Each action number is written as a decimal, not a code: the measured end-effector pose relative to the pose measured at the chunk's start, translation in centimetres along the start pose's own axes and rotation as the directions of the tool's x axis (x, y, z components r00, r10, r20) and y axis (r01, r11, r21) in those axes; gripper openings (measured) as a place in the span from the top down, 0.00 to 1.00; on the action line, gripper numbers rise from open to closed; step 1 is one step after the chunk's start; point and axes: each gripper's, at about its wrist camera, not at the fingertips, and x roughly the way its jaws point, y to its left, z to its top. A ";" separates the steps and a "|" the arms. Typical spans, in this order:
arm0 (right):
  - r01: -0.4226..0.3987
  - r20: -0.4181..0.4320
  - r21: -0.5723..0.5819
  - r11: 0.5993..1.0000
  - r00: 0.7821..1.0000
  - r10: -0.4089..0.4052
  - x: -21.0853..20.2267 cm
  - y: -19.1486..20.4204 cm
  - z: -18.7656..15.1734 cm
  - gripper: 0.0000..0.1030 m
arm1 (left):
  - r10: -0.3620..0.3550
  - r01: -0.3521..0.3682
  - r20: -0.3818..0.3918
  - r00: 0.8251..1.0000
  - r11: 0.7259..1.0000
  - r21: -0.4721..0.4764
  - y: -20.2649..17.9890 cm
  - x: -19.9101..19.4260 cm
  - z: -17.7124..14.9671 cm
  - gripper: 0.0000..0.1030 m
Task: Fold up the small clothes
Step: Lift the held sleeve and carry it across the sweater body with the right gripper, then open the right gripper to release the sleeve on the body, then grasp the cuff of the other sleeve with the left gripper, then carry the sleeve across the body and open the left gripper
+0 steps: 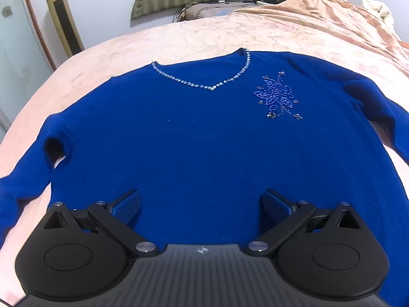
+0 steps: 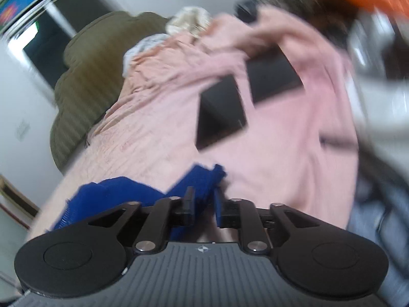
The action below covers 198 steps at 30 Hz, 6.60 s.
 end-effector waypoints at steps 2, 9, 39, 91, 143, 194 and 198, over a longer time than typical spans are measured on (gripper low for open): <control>-0.070 -0.013 0.111 0.991 0.997 0.072 0.5 -1.0 -0.9 0.48 | 0.006 -0.006 0.011 1.000 1.000 0.019 -0.3 -0.2 0.0 0.00; -0.076 0.026 0.109 0.991 0.997 0.074 2.8 -0.1 0.3 0.83 | 0.002 -0.002 0.006 1.000 1.000 0.013 0.0 -0.1 -0.1 0.00; -0.082 0.175 -0.480 0.873 0.967 0.187 6.3 23.3 0.3 0.90 | 0.086 -0.086 -0.010 0.996 0.987 -0.133 7.9 1.4 0.4 0.00; -0.562 -0.444 -0.784 0.264 0.804 0.394 11.6 51.9 -25.8 0.90 | 0.111 -0.119 -0.049 0.993 0.968 -0.221 14.7 2.1 -2.7 0.00; -0.647 -0.604 -0.686 0.332 0.761 0.237 10.2 47.2 -24.3 0.51 | 0.216 -0.229 -0.079 0.973 0.939 -0.257 15.5 1.3 -2.5 0.00; -0.703 -0.647 -0.581 0.410 0.705 0.291 8.3 41.8 -23.2 0.27 | 0.597 -0.081 0.035 0.802 0.167 -0.983 40.6 -10.2 -16.5 0.94; -0.687 -0.631 -0.574 0.446 0.718 0.293 8.8 41.1 -22.2 0.27 | 0.593 -0.111 0.073 0.802 0.267 -0.957 40.3 -9.1 -12.0 0.94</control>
